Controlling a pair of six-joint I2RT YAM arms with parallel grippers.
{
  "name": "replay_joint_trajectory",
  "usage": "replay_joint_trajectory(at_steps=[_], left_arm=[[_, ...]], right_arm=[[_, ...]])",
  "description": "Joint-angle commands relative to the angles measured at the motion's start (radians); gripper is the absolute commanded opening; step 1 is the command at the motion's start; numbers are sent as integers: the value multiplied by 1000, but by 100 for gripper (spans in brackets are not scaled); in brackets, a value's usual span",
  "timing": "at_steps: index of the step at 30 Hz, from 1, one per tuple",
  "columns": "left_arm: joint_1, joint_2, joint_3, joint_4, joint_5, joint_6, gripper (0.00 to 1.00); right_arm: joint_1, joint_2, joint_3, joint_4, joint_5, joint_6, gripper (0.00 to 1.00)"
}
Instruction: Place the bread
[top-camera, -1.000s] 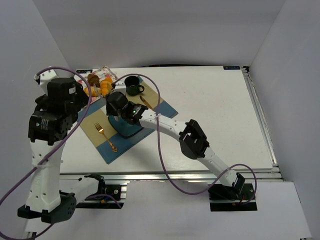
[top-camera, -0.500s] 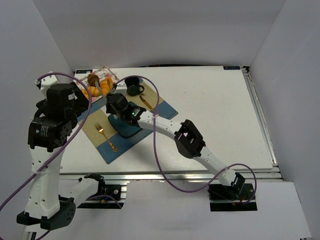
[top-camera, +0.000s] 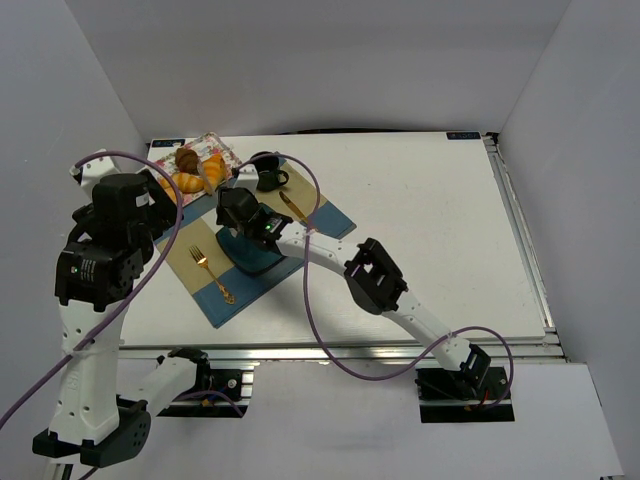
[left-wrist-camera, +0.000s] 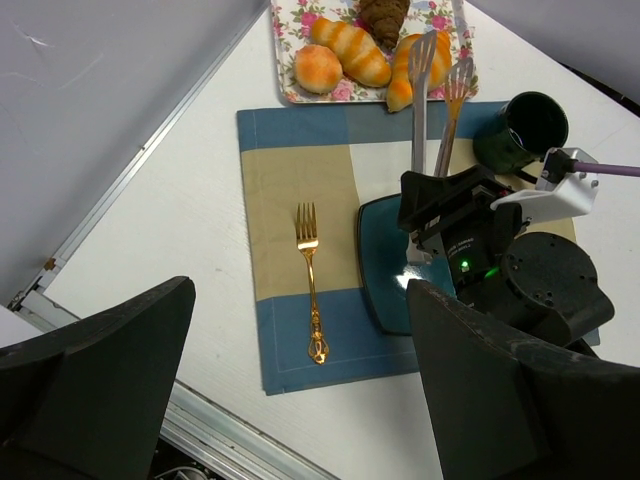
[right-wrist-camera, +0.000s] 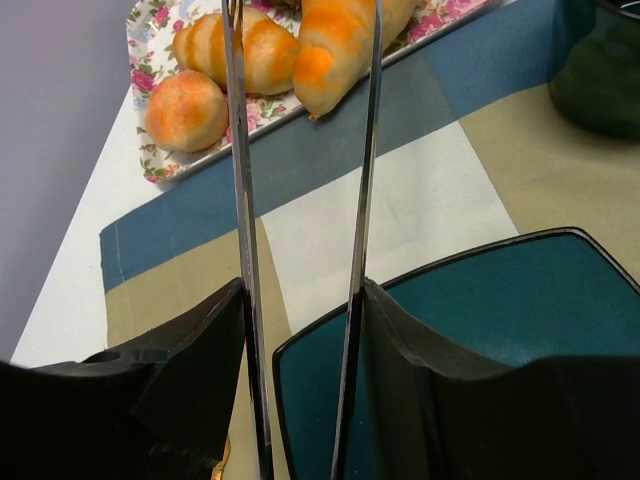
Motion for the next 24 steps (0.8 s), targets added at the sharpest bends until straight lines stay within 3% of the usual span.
replay_joint_trajectory(at_steps=[1,20,24], left_arm=[[0,-15,-5,-1,8,4,98],[0,-21,-14,-12,0,2,98],[0,-24,-14,-15,-6,2,98]], right_arm=[[1,16,44,71,13,16,53],[-4,65,47,63,-20,35,53],[-4,68,47,60,-28,33,48]])
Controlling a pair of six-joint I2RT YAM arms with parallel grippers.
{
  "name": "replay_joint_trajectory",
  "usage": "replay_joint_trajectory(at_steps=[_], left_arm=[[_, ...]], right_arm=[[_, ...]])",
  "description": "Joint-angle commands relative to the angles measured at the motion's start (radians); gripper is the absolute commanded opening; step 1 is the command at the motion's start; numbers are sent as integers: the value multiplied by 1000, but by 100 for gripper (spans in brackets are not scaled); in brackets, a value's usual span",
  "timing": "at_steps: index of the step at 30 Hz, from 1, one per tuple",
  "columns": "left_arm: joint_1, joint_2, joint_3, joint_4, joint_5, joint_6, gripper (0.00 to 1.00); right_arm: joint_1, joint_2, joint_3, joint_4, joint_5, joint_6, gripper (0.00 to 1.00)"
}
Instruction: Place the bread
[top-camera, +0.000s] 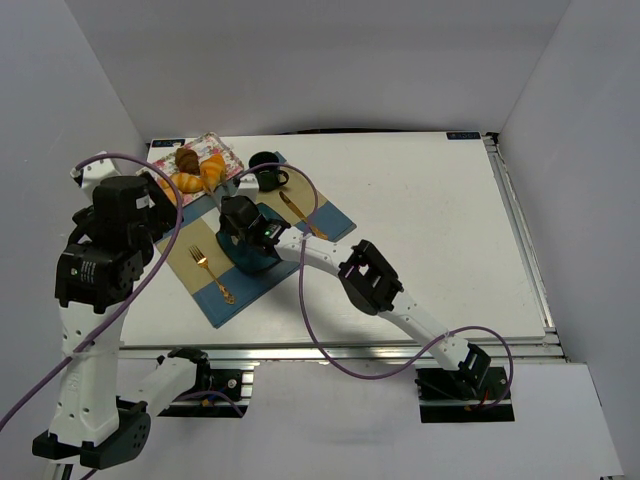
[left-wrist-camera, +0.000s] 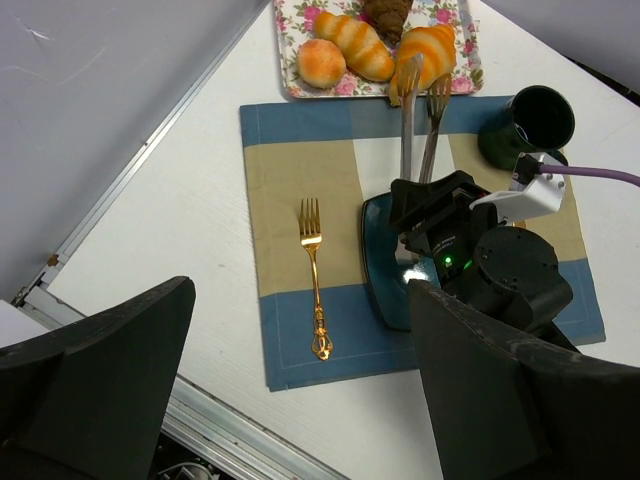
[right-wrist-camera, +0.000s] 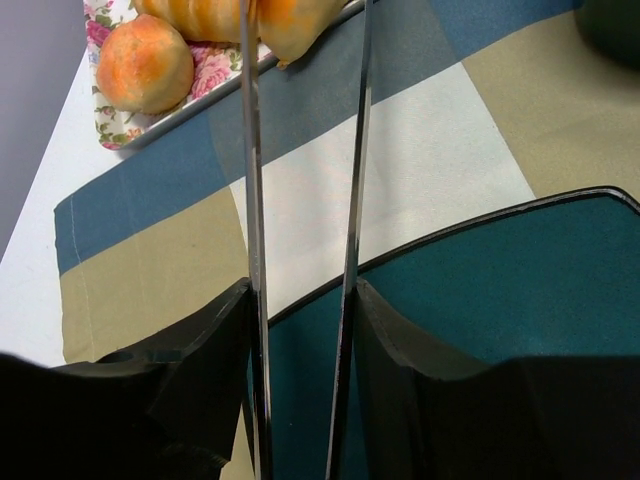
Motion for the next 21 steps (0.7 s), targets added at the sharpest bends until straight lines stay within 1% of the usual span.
replay_joint_trajectory(at_steps=[1,8,9,12,14,16,17,21], left_arm=[[0,-13,-4,-9,-7,1,98],[0,-18,-2,-12,-10,2,98],[0,-18,-2,-12,-10,2,98],[0,-20,-6,-12,-9,2,98],[0,-20,-6,-11,-6,1,98],[0,-20,-7,-2,7,7,98],[0,-18,-4,2,10,10,98],[0,-7,10,6,16,17,98]], right_arm=[[-3,2,48,46,-1,7,47],[-4,-7,42,40,-1,1,39],[-4,-13,38,40,2,3,34],[-4,-32,25,49,10,4,28],[-4,-43,20,53,14,6,26],[-4,-63,12,64,21,7,22],[-4,-70,-1,69,22,10,18],[-6,-118,-34,109,28,9,13]])
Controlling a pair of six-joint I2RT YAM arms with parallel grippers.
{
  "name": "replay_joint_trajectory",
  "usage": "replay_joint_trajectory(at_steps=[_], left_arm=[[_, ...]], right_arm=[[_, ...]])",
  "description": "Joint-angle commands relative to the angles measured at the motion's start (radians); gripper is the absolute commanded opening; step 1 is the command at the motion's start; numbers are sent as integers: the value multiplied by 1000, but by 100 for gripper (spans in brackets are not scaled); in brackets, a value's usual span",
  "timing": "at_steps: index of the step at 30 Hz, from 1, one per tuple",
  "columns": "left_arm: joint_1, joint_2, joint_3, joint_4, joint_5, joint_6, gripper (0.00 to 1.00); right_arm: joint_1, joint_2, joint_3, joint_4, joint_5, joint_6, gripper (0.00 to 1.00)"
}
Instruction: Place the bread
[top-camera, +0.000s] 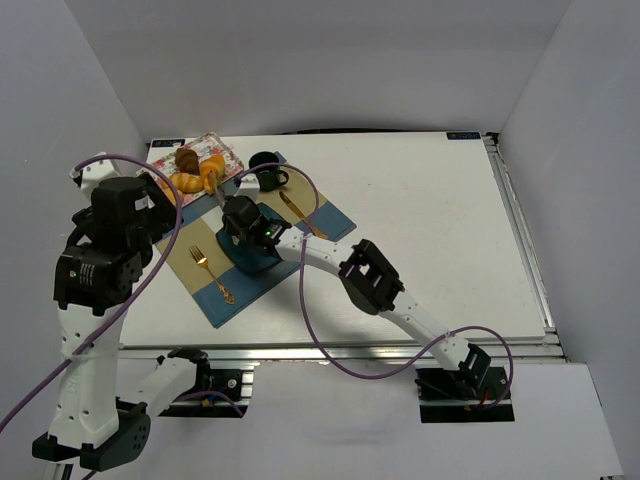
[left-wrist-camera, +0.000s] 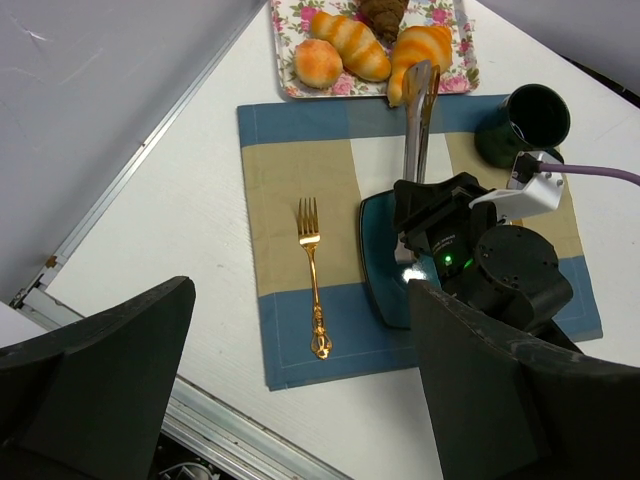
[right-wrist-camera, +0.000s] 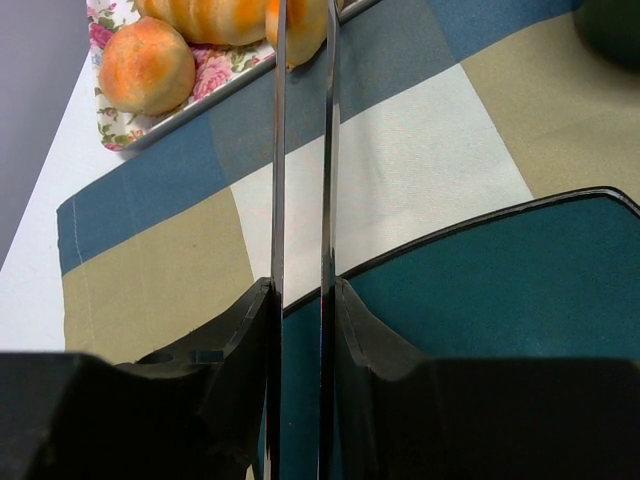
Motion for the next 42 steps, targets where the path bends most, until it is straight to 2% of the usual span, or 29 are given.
replay_joint_trajectory(at_steps=[1,8,22,30,34,38,42], left_arm=[[0,5,15,4,8,15,98],[0,18,48,2,-1,20,98],[0,48,78,31,-12,-8,98],[0,123,187,88,-41,-28,98],[0,172,251,110,-35,-22,98],[0,166,227,146,-43,-16,97],[0,150,196,170,-61,-25,97]], right_arm=[[-3,-111,-6,89,31,4,12],[-5,-168,-18,86,32,-32,5],[-11,-301,-63,26,3,-135,4],[-12,-634,-269,-111,-122,-266,0],[-25,-801,-329,-264,-240,-295,0],[-29,-924,-429,-325,-322,-286,0],[-41,-1039,-596,-304,-389,-276,0]])
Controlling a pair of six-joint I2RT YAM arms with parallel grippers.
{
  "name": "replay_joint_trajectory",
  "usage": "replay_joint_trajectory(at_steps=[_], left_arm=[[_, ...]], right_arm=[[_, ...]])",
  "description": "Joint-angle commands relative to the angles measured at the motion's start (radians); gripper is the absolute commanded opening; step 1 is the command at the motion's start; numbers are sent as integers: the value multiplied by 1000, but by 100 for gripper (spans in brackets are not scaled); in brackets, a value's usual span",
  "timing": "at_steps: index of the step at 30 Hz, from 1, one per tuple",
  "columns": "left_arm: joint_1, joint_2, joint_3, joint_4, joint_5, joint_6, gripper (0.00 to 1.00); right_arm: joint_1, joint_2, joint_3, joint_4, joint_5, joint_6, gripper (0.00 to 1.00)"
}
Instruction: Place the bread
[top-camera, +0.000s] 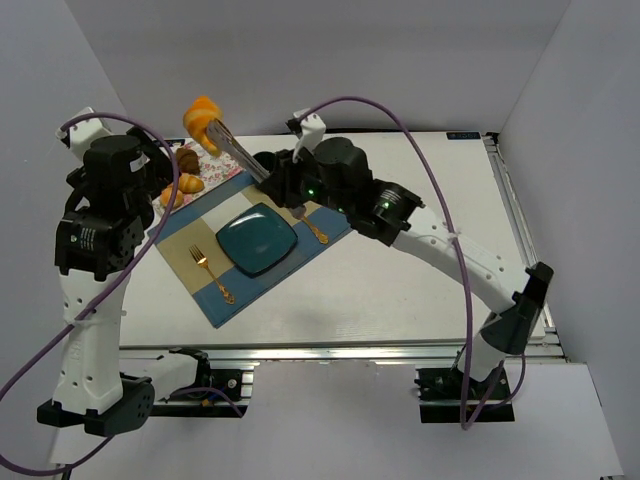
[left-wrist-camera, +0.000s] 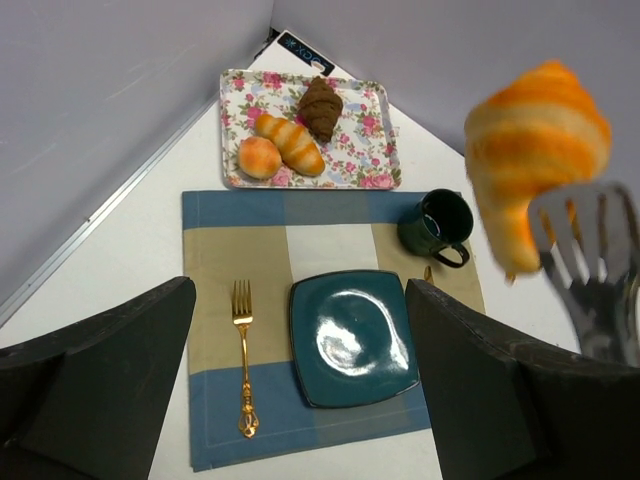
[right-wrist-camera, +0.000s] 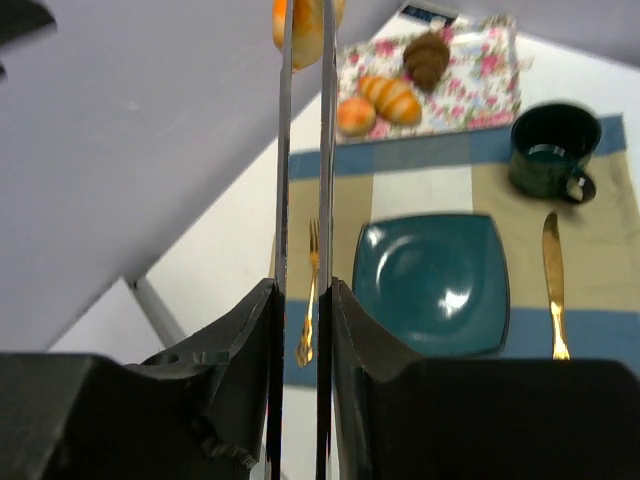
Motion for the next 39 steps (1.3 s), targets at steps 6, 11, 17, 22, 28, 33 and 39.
replay_joint_trajectory(at_steps=[6,11,17,22,28,33,39], left_arm=[[0,-42,-88,72,-10,-15,97],[0,-52,-128,85,13,-10,97],[0,-46,-120,62,7,8,97],[0,-38,-116,57,2,16,97],[0,-36,-128,56,-1,12,97],[0,-38,-137,62,-2,10,97],[0,-38,-148,65,-8,12,97]], right_arm=[[-71,-85,-219,50,-253,6,0],[-136,-74,-305,101,-371,0,0],[-160,-44,-367,136,-417,-18,0],[-168,-33,-452,161,-428,-30,0],[-171,-5,-498,176,-448,-26,0],[-173,-11,-541,172,-433,-40,0],[-173,-11,-586,173,-411,-52,0]])
